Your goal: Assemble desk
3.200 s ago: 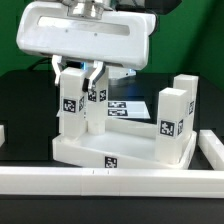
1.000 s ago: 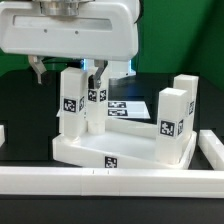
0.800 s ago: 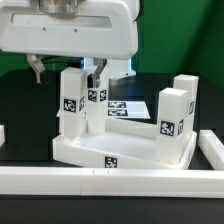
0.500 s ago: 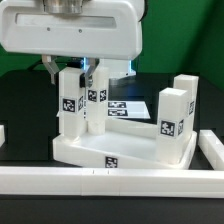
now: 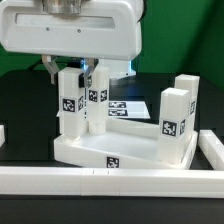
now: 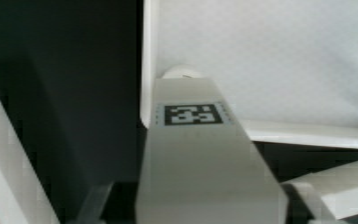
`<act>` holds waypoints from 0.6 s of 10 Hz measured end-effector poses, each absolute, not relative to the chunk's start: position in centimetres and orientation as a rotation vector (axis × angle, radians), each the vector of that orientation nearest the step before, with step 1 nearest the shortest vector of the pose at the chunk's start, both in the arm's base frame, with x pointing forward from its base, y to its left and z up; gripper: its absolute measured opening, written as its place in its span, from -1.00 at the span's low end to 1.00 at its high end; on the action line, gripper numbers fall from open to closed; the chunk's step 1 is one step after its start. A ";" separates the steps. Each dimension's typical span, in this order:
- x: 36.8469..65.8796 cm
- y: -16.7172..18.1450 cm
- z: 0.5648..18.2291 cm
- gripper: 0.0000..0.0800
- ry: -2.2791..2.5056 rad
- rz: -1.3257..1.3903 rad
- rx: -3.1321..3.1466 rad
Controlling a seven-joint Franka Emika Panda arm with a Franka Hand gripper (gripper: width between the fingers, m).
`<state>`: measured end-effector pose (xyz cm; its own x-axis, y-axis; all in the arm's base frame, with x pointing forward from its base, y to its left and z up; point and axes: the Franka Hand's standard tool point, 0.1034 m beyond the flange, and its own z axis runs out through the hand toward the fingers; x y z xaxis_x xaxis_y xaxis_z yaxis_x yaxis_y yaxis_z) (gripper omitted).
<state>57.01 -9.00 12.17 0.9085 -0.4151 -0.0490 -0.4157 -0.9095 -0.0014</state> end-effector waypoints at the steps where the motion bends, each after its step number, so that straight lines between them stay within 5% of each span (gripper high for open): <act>1: 57.0 -9.0 12.2 -0.28 0.766 0.075 -3.035; 6: 56.9 -9.1 12.1 -0.27 1.399 0.063 -2.797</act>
Offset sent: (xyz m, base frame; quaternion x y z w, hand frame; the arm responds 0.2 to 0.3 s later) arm -0.0137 0.0004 -0.0037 0.0112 -0.0040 0.2890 0.9573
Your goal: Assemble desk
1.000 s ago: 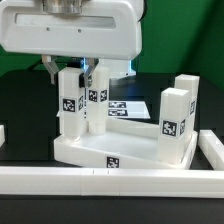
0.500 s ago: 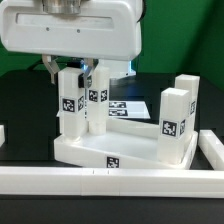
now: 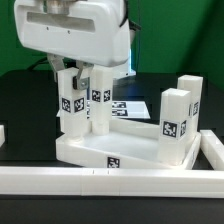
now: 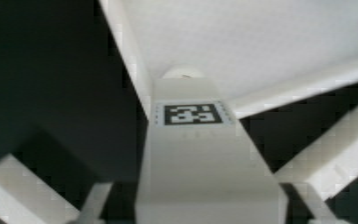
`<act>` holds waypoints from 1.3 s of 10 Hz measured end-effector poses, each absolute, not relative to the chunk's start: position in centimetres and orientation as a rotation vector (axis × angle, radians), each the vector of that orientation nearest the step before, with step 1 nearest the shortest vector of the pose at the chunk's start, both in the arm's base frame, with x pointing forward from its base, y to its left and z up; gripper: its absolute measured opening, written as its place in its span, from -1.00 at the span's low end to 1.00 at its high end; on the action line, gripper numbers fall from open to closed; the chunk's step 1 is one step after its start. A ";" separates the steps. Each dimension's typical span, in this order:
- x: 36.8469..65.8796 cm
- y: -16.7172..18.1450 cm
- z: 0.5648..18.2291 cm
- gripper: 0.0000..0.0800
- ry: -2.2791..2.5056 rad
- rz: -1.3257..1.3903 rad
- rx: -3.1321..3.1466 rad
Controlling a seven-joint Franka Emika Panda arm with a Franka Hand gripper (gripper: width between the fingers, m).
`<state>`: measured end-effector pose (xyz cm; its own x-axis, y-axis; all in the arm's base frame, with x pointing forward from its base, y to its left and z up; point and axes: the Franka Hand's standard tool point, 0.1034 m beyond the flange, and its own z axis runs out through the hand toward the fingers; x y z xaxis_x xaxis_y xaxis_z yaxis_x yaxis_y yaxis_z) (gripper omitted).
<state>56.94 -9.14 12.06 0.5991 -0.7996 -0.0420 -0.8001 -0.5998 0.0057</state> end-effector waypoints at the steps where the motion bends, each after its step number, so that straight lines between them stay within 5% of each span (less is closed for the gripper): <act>1: 56.9 -9.2 12.1 -0.27 1.519 0.063 -2.731; 10: 57.0 -8.8 12.0 -0.27 2.275 0.077 -2.138; 12: 57.0 -8.8 11.9 -0.09 2.260 0.079 -2.157; 13: 57.0 -8.8 11.9 0.36 2.217 0.079 -2.200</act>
Offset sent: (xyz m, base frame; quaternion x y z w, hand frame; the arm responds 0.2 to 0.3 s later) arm -0.0062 0.0026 -0.0048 0.0043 -0.0021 0.2494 0.9684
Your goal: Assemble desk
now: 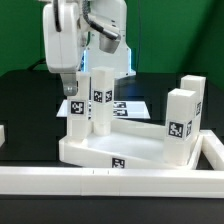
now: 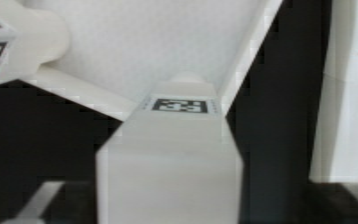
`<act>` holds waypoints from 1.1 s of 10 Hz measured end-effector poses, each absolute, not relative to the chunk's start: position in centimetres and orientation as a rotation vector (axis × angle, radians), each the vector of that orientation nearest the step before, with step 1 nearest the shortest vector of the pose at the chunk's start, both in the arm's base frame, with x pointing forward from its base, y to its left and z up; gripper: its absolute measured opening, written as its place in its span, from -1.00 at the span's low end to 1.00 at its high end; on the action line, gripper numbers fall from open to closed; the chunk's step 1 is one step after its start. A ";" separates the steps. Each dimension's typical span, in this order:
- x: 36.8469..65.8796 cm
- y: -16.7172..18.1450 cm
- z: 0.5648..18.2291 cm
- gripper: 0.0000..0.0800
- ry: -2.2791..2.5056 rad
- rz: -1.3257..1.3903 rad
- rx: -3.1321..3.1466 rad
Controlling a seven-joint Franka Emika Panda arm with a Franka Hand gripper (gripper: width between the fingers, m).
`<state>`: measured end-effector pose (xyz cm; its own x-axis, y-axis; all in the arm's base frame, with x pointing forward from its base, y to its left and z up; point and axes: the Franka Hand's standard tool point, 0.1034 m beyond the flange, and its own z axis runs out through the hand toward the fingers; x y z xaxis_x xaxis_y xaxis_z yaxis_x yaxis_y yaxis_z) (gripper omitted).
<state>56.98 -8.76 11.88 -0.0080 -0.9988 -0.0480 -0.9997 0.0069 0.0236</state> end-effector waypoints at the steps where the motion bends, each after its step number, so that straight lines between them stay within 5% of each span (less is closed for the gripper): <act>1: 57.0 -8.8 11.9 0.58 2.166 0.078 -2.248; 11: 56.9 -7.9 11.9 0.62 1.002 0.066 -3.010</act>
Offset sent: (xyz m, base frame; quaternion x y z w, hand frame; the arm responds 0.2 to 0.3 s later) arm 0.0000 0.0000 0.0000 0.0000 0.0000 -0.1938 0.9810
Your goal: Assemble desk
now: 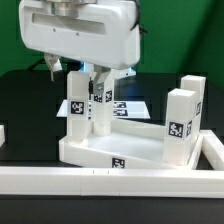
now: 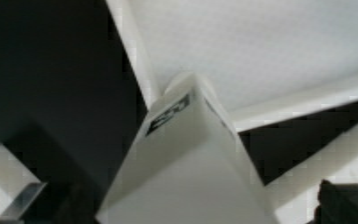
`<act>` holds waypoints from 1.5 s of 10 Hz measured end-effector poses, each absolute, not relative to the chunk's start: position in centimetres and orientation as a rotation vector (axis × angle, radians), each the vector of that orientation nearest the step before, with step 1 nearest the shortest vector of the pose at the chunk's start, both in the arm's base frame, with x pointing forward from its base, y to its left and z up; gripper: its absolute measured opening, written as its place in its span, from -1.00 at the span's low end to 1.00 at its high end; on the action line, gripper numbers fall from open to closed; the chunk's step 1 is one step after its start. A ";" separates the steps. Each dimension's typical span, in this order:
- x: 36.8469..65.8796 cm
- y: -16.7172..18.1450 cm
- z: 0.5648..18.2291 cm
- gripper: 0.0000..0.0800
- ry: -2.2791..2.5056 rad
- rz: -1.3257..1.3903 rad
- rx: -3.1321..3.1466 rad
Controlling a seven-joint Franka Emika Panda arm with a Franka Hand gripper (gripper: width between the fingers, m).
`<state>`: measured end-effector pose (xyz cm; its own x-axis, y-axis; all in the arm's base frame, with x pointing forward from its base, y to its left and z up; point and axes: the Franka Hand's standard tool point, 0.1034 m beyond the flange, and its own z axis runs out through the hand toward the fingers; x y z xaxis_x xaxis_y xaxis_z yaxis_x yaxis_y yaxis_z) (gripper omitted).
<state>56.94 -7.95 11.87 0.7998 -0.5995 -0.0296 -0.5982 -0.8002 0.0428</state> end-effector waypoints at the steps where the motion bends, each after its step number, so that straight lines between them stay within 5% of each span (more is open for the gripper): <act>1: 57.1 -8.1 11.8 0.62 -0.693 -0.053 3.034; 7: 57.1 -7.9 11.8 0.62 -0.113 -0.055 3.108; 8: 57.2 -7.9 11.8 0.56 -0.113 -0.051 3.108; 9: 57.2 -7.9 11.8 0.22 -0.115 -0.052 3.107; 10: 57.2 -8.0 11.8 0.22 -0.115 -0.052 3.107; 12: 57.2 -8.0 11.8 -0.28 -0.175 -0.051 3.104; 15: 57.2 -7.9 11.8 -0.28 -0.398 -0.047 3.083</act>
Offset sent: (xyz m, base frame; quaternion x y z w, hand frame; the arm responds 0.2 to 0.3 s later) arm 0.0009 0.0112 0.0037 0.0059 0.0013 -0.2064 0.9784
